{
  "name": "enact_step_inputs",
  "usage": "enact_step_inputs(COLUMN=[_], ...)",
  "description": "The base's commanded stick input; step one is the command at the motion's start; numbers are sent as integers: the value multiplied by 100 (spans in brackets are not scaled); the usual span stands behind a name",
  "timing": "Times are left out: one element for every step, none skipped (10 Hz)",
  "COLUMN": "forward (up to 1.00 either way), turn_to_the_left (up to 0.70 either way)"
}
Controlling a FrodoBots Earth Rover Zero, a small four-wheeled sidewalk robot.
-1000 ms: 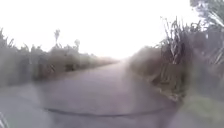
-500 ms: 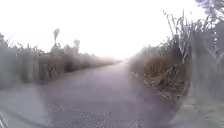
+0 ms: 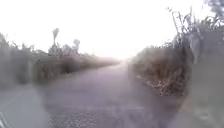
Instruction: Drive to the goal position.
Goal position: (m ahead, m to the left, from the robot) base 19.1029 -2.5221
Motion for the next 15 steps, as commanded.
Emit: enact_step_inputs(forward=[70, 70, 70, 70, 70, 70, 70, 70, 70, 70, 70, 70, 70, 70, 70], turn_to_the_left=[-14, -14, -14, -14, -14, -14, -14, -14, -8, -2, 0, 0, 0, 0, 0])
